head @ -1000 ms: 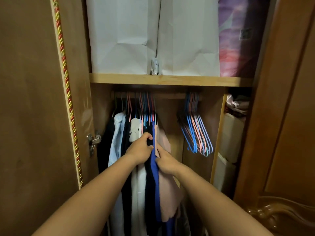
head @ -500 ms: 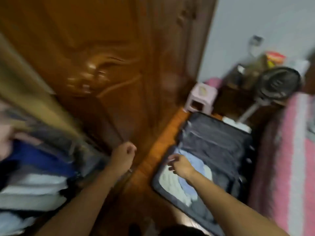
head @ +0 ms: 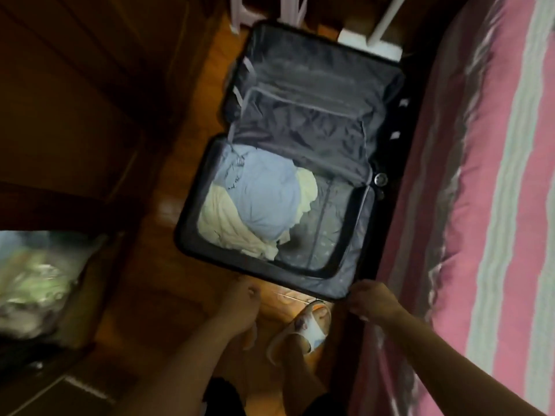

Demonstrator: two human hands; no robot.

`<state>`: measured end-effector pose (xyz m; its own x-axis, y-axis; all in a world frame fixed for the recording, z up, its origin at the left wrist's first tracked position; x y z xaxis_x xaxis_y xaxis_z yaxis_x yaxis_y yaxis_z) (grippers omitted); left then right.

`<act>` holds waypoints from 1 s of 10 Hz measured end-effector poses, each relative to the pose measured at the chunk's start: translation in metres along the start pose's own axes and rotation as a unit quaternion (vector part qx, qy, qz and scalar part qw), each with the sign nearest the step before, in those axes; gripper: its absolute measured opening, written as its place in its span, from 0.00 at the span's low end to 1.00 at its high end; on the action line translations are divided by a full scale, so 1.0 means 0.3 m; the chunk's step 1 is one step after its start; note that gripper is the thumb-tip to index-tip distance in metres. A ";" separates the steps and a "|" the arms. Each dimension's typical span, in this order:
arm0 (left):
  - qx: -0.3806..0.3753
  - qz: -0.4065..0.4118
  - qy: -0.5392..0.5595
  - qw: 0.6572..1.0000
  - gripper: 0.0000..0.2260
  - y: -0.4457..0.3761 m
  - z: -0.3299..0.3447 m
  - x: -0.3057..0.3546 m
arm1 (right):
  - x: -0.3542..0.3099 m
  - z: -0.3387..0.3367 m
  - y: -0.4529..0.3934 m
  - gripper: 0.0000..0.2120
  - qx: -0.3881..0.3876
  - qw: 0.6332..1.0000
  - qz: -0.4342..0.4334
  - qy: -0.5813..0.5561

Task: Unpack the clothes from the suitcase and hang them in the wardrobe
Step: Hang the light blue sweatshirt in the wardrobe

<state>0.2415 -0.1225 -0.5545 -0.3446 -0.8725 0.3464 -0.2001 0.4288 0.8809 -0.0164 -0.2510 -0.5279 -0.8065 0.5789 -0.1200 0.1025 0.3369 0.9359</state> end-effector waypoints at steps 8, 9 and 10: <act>0.023 0.017 0.105 0.994 0.10 -0.163 -0.238 -0.061 | -0.449 0.287 -0.097 0.14 -0.084 0.757 -0.101 -0.640; 0.010 0.151 0.106 0.983 0.29 0.124 -0.263 0.134 | -0.419 0.140 0.351 0.10 -0.084 0.701 -0.128 -0.696; 0.033 0.296 0.046 0.953 0.42 0.417 -0.244 0.361 | -0.390 -0.005 0.785 0.13 -0.067 0.638 -0.165 -0.749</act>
<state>0.2462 -0.1804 -0.3831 -0.3345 -0.4878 0.8063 -0.0532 0.8641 0.5006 0.1012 -0.2403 -0.2929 0.7001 0.5875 -0.4059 -0.0601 0.6149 0.7863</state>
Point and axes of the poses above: each hand's wrist, its own y-axis away from the middle knuckle, its own z-axis out of the palm, x = y × z, the point moved 1 cm from there along -y, towards the middle knuckle
